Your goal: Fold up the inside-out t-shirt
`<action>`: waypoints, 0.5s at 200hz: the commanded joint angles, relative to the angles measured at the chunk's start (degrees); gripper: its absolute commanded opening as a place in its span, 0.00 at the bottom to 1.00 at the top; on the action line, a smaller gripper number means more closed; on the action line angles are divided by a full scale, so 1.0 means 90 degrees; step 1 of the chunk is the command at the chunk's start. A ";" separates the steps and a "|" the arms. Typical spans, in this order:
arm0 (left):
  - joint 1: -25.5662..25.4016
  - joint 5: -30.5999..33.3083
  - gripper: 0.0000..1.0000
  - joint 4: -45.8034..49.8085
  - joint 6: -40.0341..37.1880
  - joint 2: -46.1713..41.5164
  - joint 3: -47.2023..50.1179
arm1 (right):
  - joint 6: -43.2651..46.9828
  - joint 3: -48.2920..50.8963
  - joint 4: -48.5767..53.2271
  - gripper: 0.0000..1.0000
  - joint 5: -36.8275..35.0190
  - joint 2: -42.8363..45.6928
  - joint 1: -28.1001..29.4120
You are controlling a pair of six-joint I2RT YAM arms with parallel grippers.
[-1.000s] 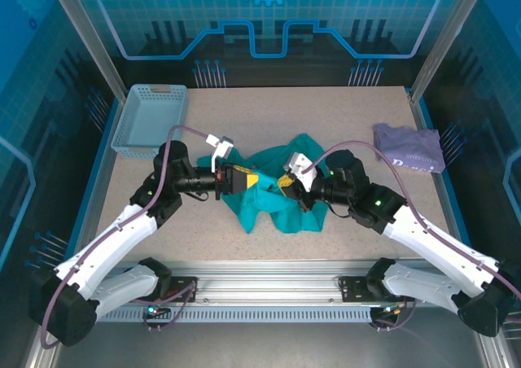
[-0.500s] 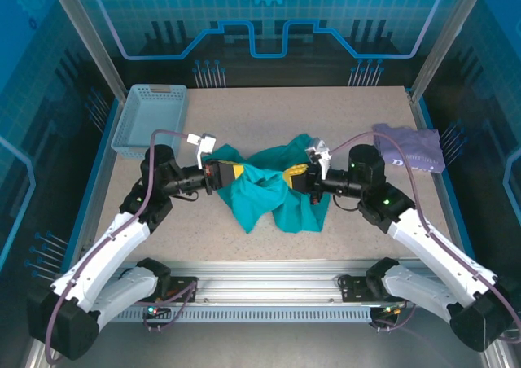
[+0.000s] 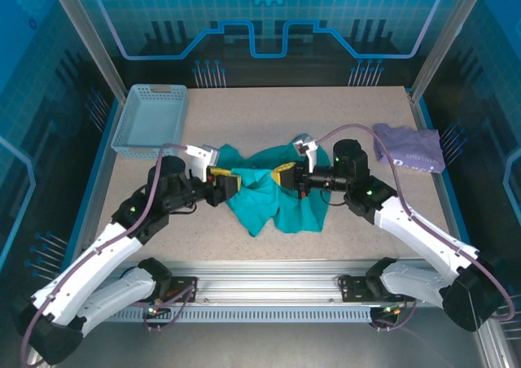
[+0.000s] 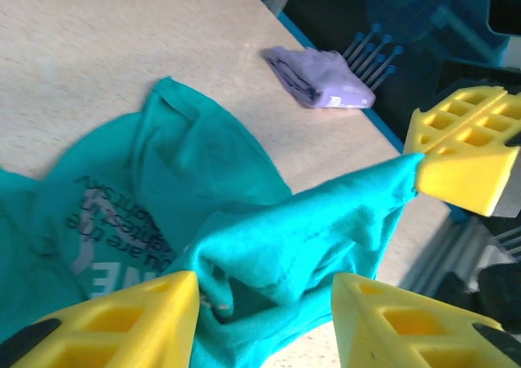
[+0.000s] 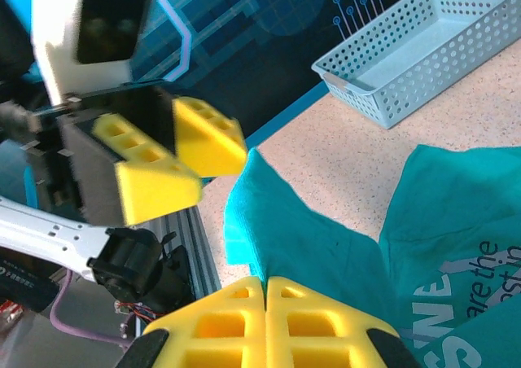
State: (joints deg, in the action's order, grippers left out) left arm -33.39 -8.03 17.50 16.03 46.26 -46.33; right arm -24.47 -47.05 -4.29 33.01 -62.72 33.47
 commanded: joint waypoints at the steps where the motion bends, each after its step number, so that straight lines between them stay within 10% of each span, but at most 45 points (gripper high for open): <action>1: -0.0531 0.1875 0.49 0.0661 -0.0777 -0.0155 -0.0374 | -0.0396 -0.0318 -0.0003 0.00 -0.0094 -0.0117 0.0067; 100: -0.2306 0.3237 0.62 0.0560 -0.2199 0.1534 -0.1054 | -0.0532 -0.0516 0.0191 0.00 0.0096 -0.0341 0.0022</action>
State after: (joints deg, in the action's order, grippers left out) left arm -53.58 15.42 22.46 -0.47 58.65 -53.34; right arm -29.02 -49.82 -2.98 32.99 -66.02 33.47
